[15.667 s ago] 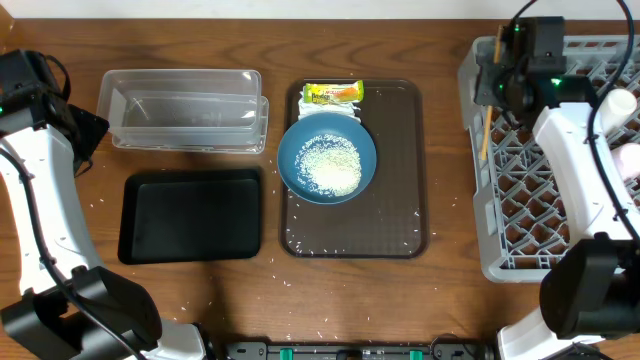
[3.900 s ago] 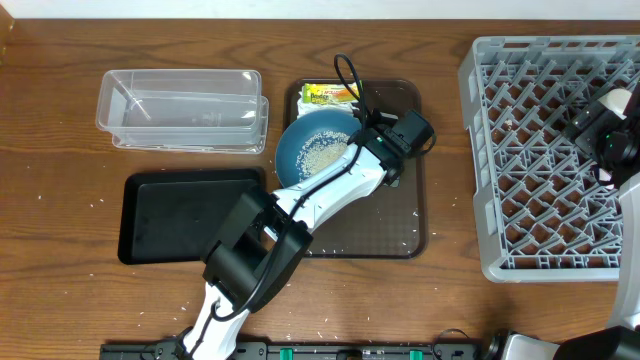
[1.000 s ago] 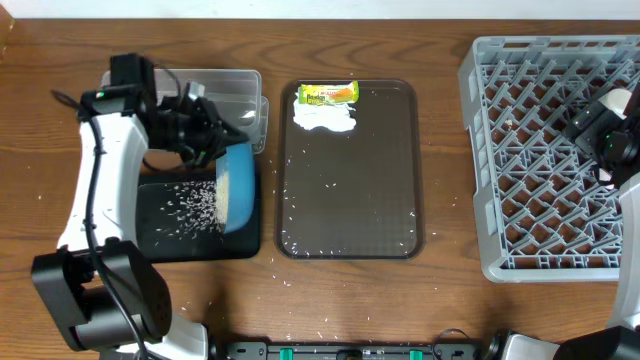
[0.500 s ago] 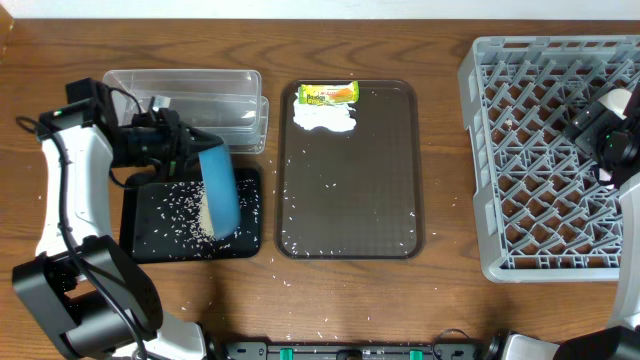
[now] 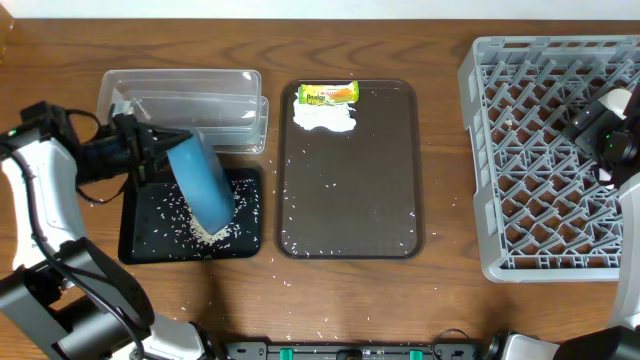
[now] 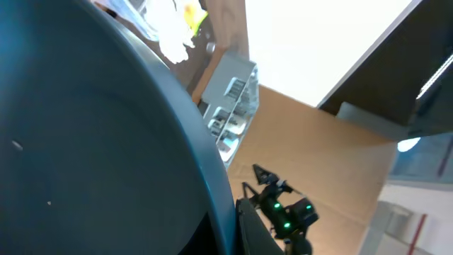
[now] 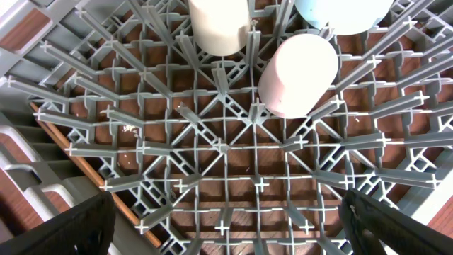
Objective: Sort waste into correct bins and load items into the dishwasher rack
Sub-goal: 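Carry the bowl over the black tray and tip the rice out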
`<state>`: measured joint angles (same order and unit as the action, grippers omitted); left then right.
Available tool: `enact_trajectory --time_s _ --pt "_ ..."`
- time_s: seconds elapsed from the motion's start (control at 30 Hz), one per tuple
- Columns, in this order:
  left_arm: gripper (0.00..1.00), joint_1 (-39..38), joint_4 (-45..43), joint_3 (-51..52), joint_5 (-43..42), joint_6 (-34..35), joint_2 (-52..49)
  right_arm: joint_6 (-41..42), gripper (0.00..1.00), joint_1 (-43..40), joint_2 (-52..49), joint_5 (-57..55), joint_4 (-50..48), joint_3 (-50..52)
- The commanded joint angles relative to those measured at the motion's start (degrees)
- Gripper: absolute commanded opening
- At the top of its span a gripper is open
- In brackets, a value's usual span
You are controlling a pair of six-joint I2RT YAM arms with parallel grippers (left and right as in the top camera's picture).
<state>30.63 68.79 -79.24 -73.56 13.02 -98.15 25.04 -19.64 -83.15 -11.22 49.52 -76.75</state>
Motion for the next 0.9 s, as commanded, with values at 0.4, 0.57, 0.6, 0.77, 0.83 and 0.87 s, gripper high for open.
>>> enact_trajectory --time_s 0.4,0.57,0.6,0.77,0.83,0.87 --pt "0.06 8.9 0.4 9.8 -11.9 -4.4 0.8 0.6 0.99 -0.2 -0.1 -0.8 0.0 0.0" --pt "0.06 9.3 0.2 9.8 -14.5 -4.4 0.8 0.6 0.99 -0.2 -0.1 -0.8 0.1 0.0" --pt "0.06 9.3 0.1 9.8 -14.4 -4.5 0.8 0.6 0.99 -0.2 -0.1 -0.8 0.1 0.0" --pt "0.06 9.9 -4.6 9.7 -14.3 -5.1 0.8 0.6 0.99 -0.2 -0.1 -0.8 0.1 0.0" --pt "0.06 9.9 -1.4 9.7 -14.4 -7.9 1.3 0.6 0.99 -0.2 -0.1 -0.8 0.1 0.0" --pt "0.06 9.8 0.0 9.7 -14.6 -10.1 1.7 0.6 0.99 -0.2 -0.1 -0.8 0.0 0.0"
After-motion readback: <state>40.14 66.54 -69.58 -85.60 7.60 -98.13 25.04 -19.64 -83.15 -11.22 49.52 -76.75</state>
